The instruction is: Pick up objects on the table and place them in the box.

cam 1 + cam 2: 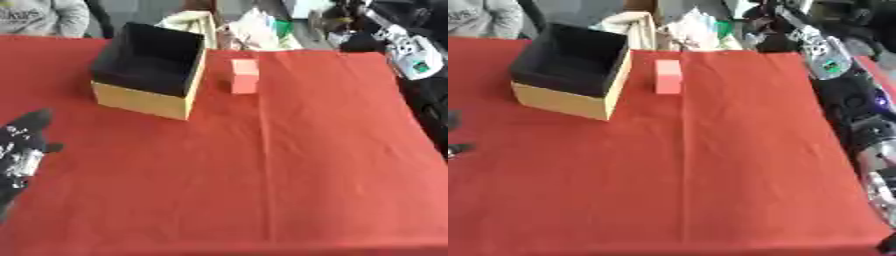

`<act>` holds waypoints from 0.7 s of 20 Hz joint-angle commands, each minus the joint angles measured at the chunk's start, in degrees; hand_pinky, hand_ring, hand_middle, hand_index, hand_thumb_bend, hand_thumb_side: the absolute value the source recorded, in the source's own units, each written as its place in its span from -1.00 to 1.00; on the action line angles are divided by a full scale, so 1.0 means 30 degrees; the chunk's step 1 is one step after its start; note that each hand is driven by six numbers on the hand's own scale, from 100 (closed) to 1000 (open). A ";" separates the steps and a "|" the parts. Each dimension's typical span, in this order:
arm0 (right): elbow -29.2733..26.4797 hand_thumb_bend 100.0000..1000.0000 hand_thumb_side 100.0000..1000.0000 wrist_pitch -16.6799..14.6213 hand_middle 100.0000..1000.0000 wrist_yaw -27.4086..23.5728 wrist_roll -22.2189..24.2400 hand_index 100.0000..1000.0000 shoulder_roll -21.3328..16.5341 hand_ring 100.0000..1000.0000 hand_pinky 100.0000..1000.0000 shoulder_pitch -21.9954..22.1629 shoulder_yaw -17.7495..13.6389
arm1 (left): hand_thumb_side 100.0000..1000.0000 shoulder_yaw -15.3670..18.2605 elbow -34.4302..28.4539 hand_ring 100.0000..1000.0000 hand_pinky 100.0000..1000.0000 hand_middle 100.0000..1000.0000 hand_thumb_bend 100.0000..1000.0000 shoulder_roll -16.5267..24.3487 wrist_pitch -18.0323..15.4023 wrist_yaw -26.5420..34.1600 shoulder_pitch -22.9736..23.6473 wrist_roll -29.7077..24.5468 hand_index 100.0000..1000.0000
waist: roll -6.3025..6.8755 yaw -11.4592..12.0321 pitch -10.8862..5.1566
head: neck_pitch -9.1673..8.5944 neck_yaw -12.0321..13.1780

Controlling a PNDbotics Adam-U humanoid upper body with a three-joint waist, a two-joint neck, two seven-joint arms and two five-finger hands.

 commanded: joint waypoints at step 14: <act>-0.0905 -1.00 -0.95 -0.0477 0.57 0.0533 0.0166 1.00 -0.0272 0.87 0.47 -0.0435 -0.0028 | -0.26 -0.0084 -0.0833 1.00 0.53 0.80 -1.00 0.0382 0.0267 -0.0319 -0.0680 -0.0266 0.75 | -0.0858 0.1227 0.0568 | -0.0191 -0.0635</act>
